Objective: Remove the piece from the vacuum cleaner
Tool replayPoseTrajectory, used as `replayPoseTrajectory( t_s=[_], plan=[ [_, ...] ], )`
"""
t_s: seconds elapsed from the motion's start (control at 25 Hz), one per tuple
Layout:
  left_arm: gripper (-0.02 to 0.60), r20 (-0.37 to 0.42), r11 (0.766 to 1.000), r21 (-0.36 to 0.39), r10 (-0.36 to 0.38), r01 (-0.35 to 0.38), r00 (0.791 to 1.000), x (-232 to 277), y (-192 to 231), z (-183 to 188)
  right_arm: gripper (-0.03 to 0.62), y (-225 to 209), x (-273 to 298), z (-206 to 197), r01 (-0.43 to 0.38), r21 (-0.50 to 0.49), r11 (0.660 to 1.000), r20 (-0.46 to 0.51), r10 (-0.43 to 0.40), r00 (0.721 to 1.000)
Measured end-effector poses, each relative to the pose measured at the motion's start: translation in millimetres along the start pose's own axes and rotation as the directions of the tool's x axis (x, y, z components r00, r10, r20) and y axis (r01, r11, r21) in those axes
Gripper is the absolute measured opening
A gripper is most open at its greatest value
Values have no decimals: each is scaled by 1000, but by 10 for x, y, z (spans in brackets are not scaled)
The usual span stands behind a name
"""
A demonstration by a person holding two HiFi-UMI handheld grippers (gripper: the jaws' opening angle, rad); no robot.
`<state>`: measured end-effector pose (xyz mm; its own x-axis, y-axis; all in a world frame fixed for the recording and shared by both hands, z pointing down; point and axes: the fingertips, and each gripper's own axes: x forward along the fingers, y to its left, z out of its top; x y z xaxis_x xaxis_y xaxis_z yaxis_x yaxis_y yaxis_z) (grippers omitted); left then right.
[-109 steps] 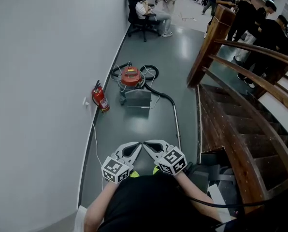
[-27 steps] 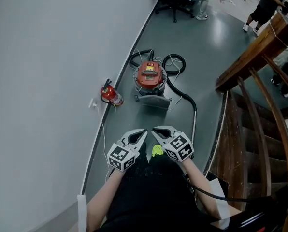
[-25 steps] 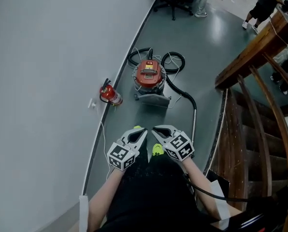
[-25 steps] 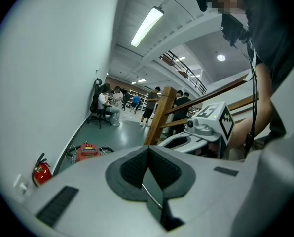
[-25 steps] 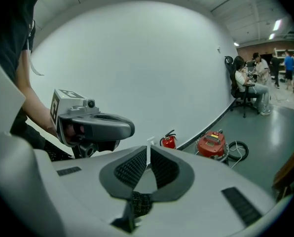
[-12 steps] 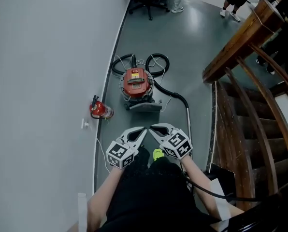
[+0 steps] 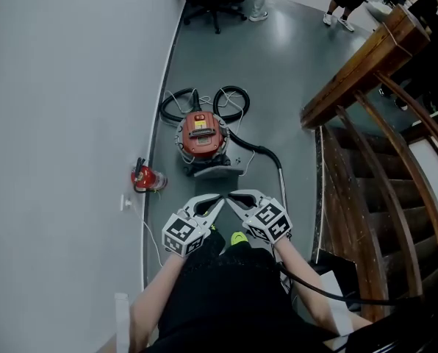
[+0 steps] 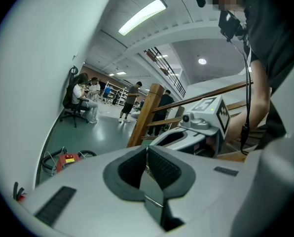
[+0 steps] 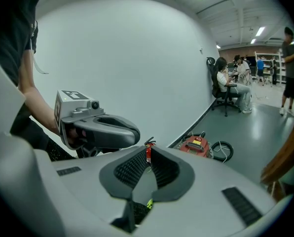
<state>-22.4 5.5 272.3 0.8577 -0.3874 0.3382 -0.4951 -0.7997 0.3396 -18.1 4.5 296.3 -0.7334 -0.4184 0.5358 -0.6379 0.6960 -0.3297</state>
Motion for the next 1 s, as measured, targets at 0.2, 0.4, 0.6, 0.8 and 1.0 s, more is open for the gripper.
replayPoseTrajectory(
  t_s=[0.2,0.4,0.6,0.8,1.0],
  plan=[
    [8,-2,1000,-2,-22,22,1000,61,127,34,32,-117,112,71,10,-5,1000,-12,-10,1000],
    [8,-6,999,-6,-34,34,999,76,264,19,81,-260,220,141,11,-31,999,-35,-12,999],
    [8,-21,1000,-22,1,-1,1000,134,485,-71,87,-407,360,164,-22,-47,999,-59,20,998],
    [11,-29,998,-31,47,-47,998,225,570,-97,92,-462,377,87,-71,-55,996,-97,65,993],
    [28,-49,997,-21,70,-71,996,408,713,-188,92,-648,469,-59,-103,-49,994,-122,96,988]
  ],
)
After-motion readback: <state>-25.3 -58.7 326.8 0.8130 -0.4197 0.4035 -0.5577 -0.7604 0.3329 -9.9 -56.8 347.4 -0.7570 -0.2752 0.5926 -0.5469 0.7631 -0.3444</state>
